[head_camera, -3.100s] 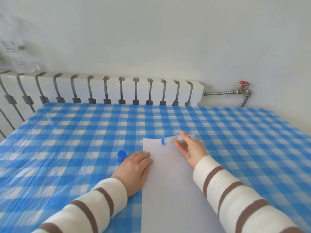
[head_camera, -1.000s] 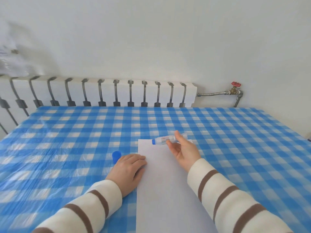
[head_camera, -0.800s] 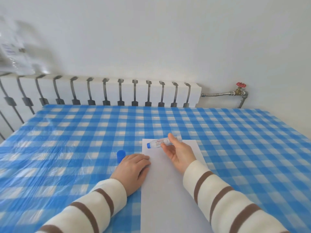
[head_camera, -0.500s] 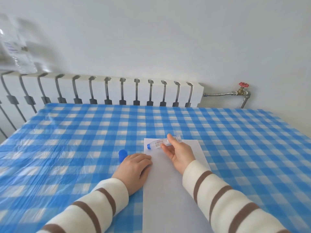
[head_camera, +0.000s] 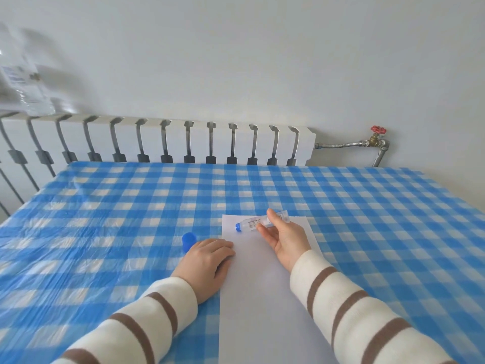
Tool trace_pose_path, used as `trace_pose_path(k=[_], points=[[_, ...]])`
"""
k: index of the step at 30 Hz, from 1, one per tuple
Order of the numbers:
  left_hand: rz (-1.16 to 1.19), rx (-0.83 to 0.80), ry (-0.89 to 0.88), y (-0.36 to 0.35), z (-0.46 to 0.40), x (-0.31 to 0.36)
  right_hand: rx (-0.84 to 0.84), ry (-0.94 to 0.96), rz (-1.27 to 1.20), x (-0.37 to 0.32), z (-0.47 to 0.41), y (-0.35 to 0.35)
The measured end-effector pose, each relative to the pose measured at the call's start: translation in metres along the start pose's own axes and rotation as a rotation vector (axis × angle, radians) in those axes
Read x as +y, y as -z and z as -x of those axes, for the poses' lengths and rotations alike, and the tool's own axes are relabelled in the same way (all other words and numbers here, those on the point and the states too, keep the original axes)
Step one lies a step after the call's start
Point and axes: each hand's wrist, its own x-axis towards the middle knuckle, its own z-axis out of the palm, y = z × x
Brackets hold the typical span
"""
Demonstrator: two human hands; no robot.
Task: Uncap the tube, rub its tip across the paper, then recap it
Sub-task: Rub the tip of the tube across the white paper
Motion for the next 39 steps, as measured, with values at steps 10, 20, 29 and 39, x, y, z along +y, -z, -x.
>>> trace_pose_path(k=[10, 20, 29, 39], points=[[0.008, -0.013, 0.008, 0.001, 0.001, 0.001, 0.025, 0.024, -0.005, -0.010, -0.002, 0.018], [0.009, -0.014, 0.014, 0.001, 0.001, 0.002, 0.071, 0.033, -0.026, -0.019, -0.005, 0.037], [0.004, -0.009, 0.008, 0.001, 0.001, 0.002, 0.107, 0.037, -0.037, -0.028, -0.005, 0.054], [0.007, -0.007, 0.010, 0.003, 0.001, 0.004, 0.156, 0.061, -0.003, -0.044, -0.006, 0.080]])
